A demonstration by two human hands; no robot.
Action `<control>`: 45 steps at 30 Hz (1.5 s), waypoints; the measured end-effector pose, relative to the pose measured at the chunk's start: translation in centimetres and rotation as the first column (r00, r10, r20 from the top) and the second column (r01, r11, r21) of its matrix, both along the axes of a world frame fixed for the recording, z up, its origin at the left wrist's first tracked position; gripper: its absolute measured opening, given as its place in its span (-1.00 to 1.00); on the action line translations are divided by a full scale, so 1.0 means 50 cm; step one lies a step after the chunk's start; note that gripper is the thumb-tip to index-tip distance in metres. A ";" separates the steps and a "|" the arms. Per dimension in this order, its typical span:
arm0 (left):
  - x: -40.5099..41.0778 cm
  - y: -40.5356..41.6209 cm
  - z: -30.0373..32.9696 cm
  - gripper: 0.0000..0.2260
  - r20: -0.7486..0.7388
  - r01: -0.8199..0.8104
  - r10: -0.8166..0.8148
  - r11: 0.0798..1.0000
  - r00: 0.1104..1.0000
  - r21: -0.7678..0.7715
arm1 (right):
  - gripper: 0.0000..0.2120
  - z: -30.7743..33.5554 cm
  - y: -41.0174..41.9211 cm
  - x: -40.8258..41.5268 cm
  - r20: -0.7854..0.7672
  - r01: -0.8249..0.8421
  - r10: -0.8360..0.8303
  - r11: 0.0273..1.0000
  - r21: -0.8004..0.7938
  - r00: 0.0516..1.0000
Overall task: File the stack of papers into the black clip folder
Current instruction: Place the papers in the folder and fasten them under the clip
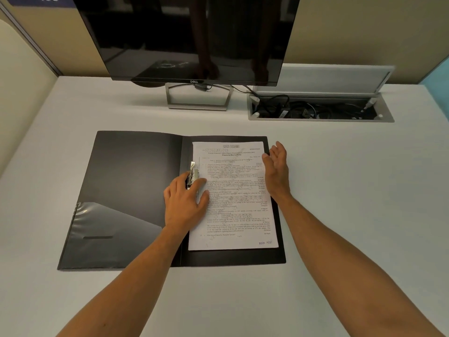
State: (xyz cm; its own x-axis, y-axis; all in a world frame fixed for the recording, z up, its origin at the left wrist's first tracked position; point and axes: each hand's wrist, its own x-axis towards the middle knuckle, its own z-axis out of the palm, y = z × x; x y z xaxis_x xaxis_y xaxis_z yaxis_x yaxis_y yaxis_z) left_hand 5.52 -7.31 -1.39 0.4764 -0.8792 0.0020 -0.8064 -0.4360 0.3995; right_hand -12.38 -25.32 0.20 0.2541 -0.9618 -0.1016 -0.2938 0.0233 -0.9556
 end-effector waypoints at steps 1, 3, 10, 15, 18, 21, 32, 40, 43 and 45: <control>0.001 0.000 0.000 -0.60 0.000 -0.002 0.002 1.000 1.000 0.002 | -0.40 0.001 -0.009 0.005 0.009 -0.004 0.004 1.000 0.008 1.000; 0.001 0.000 -0.001 -0.61 0.000 -0.005 0.005 1.000 1.000 0.008 | -0.41 0.001 -0.024 0.013 0.021 -0.008 0.008 1.000 0.015 1.000; -0.001 -0.001 0.002 -0.58 -0.001 -0.015 0.015 1.000 1.000 0.006 | -0.42 0.007 -0.059 0.038 0.026 0.017 -0.016 1.000 -0.007 1.000; -0.001 -0.001 0.001 -0.58 -0.022 -0.029 0.029 0.999 0.999 0.013 | -0.36 0.009 -0.054 0.044 0.041 0.042 -0.042 0.999 -0.014 0.998; 0.000 -0.001 -0.001 -0.59 -0.018 -0.026 0.026 1.000 1.000 0.012 | -0.36 0.008 -0.052 0.047 0.050 0.027 -0.026 0.999 -0.022 0.998; 0.001 -0.001 -0.004 -0.58 -0.020 -0.026 0.026 1.000 0.999 0.012 | -0.34 0.011 -0.050 0.045 0.055 0.012 -0.011 1.000 -0.018 0.998; -0.001 0.001 -0.007 -0.60 -0.011 -0.030 0.030 1.000 0.999 -0.008 | -0.38 -0.008 0.056 -0.035 0.056 0.044 -0.042 0.999 -0.031 0.998; -0.001 0.002 -0.007 -0.65 0.012 -0.006 0.007 1.000 1.000 -0.028 | -0.45 -0.020 0.177 -0.094 -0.010 -0.029 0.028 0.999 -0.034 1.000; -0.002 0.002 -0.005 -0.65 0.011 -0.009 0.009 1.000 1.000 -0.022 | -0.44 -0.012 0.183 -0.099 -0.009 -0.037 0.037 0.999 -0.026 0.999; -0.002 0.001 -0.005 -0.64 0.013 -0.007 0.007 1.000 1.000 -0.020 | -0.44 -0.008 0.183 -0.099 -0.006 -0.043 0.043 0.999 -0.025 0.999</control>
